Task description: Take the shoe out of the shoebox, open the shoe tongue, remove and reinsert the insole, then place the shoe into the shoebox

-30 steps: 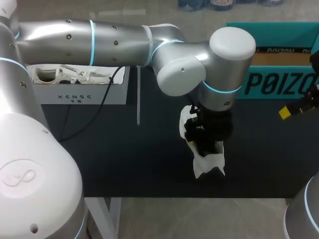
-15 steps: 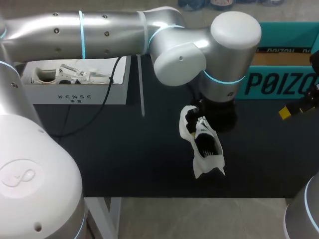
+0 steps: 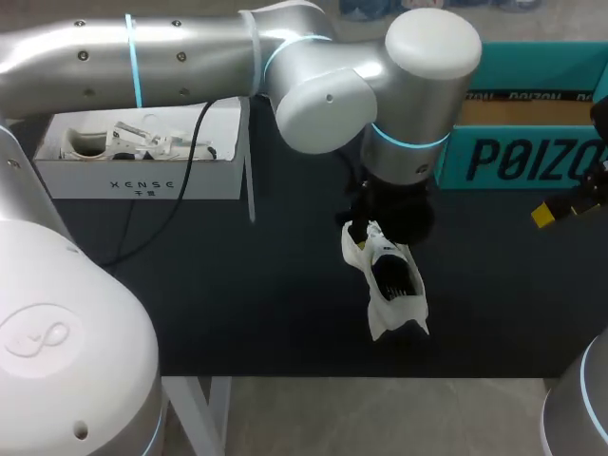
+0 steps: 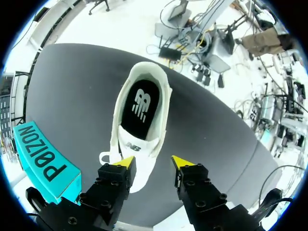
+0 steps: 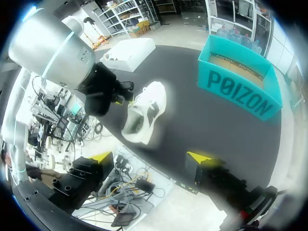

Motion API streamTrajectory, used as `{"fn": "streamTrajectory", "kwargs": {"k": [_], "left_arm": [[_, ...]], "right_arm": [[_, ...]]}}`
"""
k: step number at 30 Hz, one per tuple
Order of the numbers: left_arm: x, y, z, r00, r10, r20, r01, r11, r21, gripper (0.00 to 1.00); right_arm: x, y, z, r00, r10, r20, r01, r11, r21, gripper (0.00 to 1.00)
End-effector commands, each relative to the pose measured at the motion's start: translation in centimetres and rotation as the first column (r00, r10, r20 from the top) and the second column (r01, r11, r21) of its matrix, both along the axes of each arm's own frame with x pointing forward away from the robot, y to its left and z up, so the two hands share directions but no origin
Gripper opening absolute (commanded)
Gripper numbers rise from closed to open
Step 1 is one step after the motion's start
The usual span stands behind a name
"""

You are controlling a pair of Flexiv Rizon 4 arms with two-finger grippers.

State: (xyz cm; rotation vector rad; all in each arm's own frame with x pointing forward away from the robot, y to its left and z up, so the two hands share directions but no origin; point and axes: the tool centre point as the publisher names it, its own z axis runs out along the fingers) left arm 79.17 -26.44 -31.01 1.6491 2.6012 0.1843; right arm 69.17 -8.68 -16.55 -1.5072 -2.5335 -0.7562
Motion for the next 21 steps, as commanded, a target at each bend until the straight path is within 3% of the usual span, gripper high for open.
{"fn": "streamTrajectory", "kwargs": {"k": [1,6,12,17,21], "left_arm": [[0.7,-1.2,-1.5,1.0,-0.013,-0.019,0.013,1.0,0.002,0.0],[0.5,-2.4,-2.0,0.999,-0.04,-0.029,0.04,0.999,0.001,0.0],[-1.3,-2.5,-2.1,0.998,-0.025,-0.061,0.024,1.0,-0.01,0.0],[-3.2,-0.8,-0.5,0.983,0.101,-0.152,-0.11,0.993,-0.05,0.0],[-5.4,0.9,0.6,0.943,0.254,-0.213,-0.259,0.966,0.006,0.0]], "right_arm": [[0.1,0.1,-0.1,1.0,-0.001,-0.002,0.001,1.0,-0.002,1.0],[0.1,0.1,-0.1,1.0,-0.001,-0.002,0.001,1.0,-0.002,1.0],[0.1,0.1,-0.1,1.0,-0.001,-0.002,0.001,1.0,-0.002,1.0],[0.1,0.1,-0.1,1.0,-0.001,-0.002,0.001,1.0,-0.002,1.0],[0.1,0.1,-0.1,1.0,-0.001,-0.002,0.001,1.0,-0.002,1.0]]}}
